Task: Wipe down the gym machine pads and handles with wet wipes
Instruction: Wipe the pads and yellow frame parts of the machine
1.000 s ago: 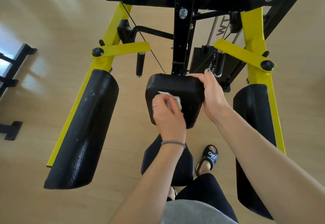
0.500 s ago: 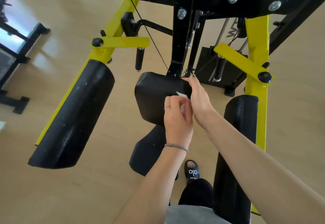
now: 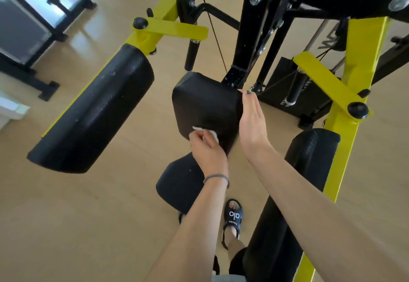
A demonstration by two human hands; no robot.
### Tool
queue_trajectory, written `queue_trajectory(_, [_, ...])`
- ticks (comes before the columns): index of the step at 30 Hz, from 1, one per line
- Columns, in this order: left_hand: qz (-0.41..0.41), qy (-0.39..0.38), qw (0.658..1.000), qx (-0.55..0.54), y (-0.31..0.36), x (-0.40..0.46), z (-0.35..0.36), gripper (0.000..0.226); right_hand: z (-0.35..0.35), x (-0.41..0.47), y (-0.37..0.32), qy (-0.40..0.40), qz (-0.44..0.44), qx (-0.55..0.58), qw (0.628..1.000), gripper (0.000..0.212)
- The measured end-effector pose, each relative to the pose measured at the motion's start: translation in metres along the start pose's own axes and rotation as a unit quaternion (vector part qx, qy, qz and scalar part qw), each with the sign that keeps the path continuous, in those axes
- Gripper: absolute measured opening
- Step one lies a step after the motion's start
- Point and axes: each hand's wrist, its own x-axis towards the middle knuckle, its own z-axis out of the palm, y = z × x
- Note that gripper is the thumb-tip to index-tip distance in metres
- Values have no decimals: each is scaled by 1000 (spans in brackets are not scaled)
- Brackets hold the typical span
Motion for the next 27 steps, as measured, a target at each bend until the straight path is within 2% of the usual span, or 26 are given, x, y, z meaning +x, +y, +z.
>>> queue_trajectory(2, [-99,-2,995,-26,-7,-1,2,16,0,0,1,-2,-8,-1,1000,28])
queue_trajectory(3, [-100,5,994,-38,-1,-1,5,16,0,1,2,-4,-13,-2,1000,25])
queue_trajectory(7, [64,42,996,-49,40,-3,10,16,4,-1,3,17,-31,-1,999,28])
queue_trajectory(8, [68,56,995,-38,38,2,9,16,5,-2,3,24,-37,-4,999,28])
queue_trajectory(9, [34,76,996,-36,31,11,7,17,6,-3,3,28,-40,-7,999,27])
queue_trajectory(12, [-149,110,982,-42,4,53,-2,25,9,-1,6,37,-52,-15,998,21])
queue_trajectory(14, [-178,109,978,-12,-2,68,-7,25,12,-1,8,48,-63,-13,997,20])
queue_trajectory(16, [-104,91,990,-19,8,60,-6,19,14,-1,10,58,-69,-8,996,20])
queue_trajectory(19, [48,64,996,-50,24,38,-5,19,17,-1,10,73,-78,-6,994,20])
queue_trajectory(21, [62,101,992,-31,22,47,-2,19,18,-1,10,79,-82,-6,994,21])
queue_trajectory(24, [-63,153,986,-32,9,81,-4,19,21,0,11,93,-83,-4,992,21])
queue_trajectory(26, [-161,136,978,2,-7,99,-10,20,24,1,14,107,-92,-5,990,21])
queue_trajectory(27, [-184,120,975,16,-17,106,-11,24,26,1,15,113,-97,-5,989,21])
